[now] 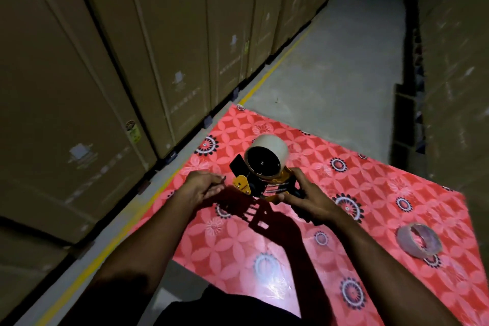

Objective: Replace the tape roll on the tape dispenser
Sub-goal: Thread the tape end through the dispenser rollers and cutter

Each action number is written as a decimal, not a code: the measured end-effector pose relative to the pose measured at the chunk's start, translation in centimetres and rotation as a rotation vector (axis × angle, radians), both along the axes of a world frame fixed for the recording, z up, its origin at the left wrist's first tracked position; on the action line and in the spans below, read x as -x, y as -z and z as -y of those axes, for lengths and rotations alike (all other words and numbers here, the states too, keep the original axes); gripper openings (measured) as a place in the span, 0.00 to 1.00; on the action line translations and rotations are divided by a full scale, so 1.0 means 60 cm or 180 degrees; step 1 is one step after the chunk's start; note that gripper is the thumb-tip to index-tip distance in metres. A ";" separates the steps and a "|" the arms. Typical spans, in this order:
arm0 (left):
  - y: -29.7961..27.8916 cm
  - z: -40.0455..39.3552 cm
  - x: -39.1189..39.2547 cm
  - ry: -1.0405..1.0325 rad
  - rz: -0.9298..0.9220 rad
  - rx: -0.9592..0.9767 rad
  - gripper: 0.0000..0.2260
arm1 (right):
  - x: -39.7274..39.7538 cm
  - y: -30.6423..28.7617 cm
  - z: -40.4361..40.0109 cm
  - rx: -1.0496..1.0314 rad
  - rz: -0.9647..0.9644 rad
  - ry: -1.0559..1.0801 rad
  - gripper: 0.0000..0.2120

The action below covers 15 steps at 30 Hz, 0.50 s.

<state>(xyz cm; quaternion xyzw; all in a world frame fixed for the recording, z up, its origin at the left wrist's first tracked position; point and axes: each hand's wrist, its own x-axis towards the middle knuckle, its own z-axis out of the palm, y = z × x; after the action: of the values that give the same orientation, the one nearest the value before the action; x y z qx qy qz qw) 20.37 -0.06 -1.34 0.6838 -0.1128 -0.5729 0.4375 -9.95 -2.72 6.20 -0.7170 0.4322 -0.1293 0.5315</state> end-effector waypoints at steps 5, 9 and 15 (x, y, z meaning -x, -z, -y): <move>0.027 0.017 -0.088 -0.0108 0.0400 0.0016 0.02 | -0.023 0.003 0.030 0.0086 -0.0152 -0.0029 0.28; 0.050 0.046 -0.112 0.0090 0.1314 0.0006 0.06 | -0.051 0.010 0.058 0.0222 -0.0419 -0.0169 0.27; 0.108 0.104 -0.121 0.0402 0.1963 0.0155 0.06 | -0.083 0.044 0.100 0.0212 -0.0650 -0.0002 0.22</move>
<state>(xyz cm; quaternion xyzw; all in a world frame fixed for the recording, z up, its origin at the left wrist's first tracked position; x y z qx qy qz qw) 27.65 -6.30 -7.83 0.8063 -0.2962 -0.3616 0.3625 -4.94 -8.74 3.57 -0.7439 0.4793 -0.0697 0.4605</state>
